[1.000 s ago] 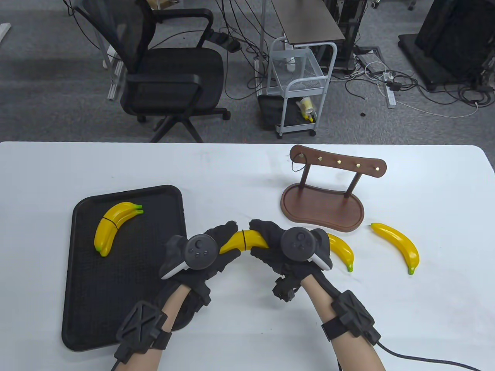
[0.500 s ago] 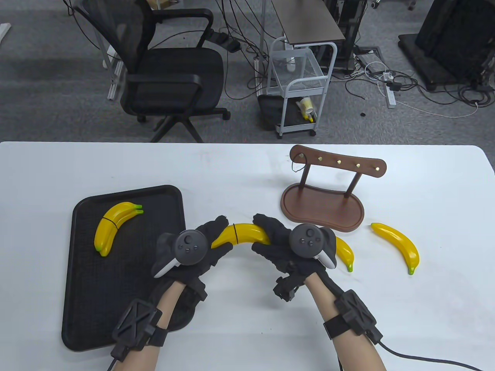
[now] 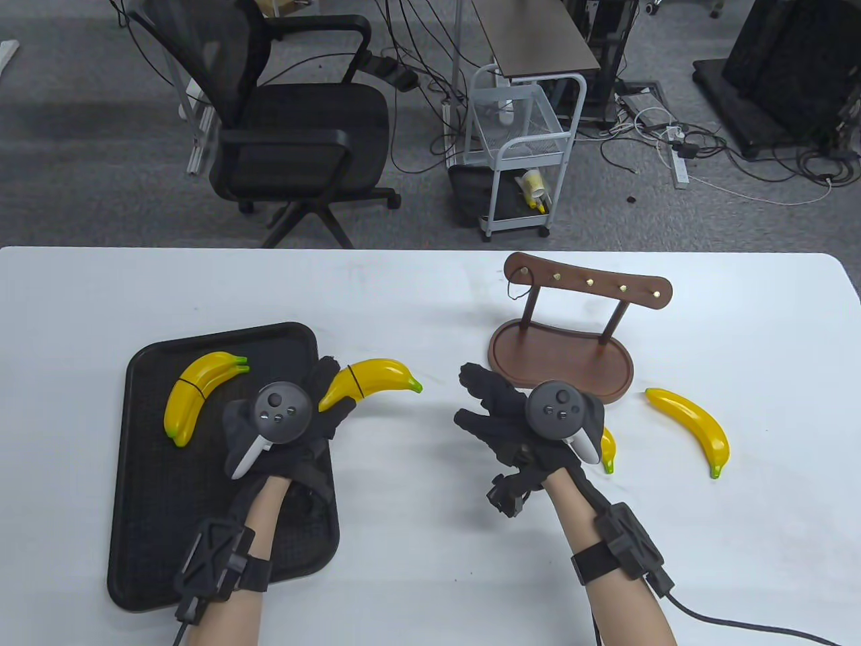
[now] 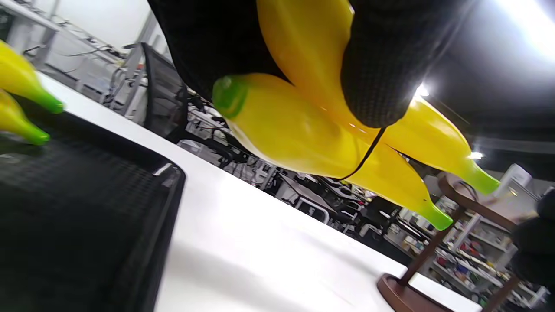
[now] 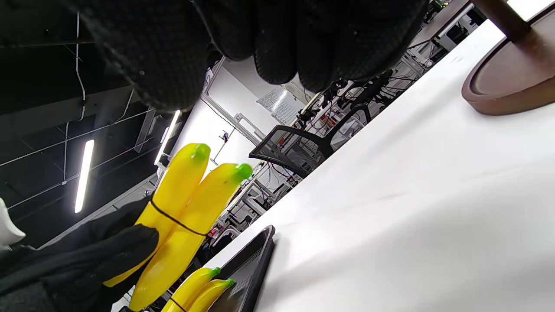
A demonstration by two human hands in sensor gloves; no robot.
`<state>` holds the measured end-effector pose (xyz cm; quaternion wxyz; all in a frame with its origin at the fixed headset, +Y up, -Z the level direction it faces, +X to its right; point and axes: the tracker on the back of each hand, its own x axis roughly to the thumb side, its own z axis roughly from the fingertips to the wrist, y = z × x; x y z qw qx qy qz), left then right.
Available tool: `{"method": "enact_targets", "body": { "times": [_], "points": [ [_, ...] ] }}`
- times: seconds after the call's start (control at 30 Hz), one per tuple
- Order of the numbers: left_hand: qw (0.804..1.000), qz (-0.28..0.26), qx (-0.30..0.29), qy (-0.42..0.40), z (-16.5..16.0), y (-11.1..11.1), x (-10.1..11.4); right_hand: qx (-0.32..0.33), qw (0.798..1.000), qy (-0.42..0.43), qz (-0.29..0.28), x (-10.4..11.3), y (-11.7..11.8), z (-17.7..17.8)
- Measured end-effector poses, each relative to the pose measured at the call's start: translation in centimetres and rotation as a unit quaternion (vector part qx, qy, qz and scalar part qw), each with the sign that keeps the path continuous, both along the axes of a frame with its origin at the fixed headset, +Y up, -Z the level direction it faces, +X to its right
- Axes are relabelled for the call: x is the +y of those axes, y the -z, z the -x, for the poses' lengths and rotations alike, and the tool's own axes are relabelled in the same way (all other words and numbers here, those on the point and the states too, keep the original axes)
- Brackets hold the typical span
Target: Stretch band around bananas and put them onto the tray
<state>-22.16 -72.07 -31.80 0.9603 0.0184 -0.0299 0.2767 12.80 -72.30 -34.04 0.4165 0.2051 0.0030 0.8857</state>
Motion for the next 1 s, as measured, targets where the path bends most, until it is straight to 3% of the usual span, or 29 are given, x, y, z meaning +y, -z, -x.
{"method": "enact_targets", "body": {
  "times": [0.43, 0.63, 1.0],
  "points": [
    [0.989, 0.031, 0.143, 0.004, 6.8, 0.5, -2.2, -0.012, 1.0, 0.015, 0.002, 0.0, 0.5, -1.4],
    [0.977, 0.066, 0.202, -0.007, 9.6, 0.3, -4.3, -0.014, 1.0, 0.019, 0.001, 0.2, 0.6, -1.8],
    [0.97, 0.107, 0.218, 0.007, 10.3, 0.3, -6.4, -0.005, 1.0, 0.014, 0.007, 0.1, 0.5, -1.7]
  ]
}}
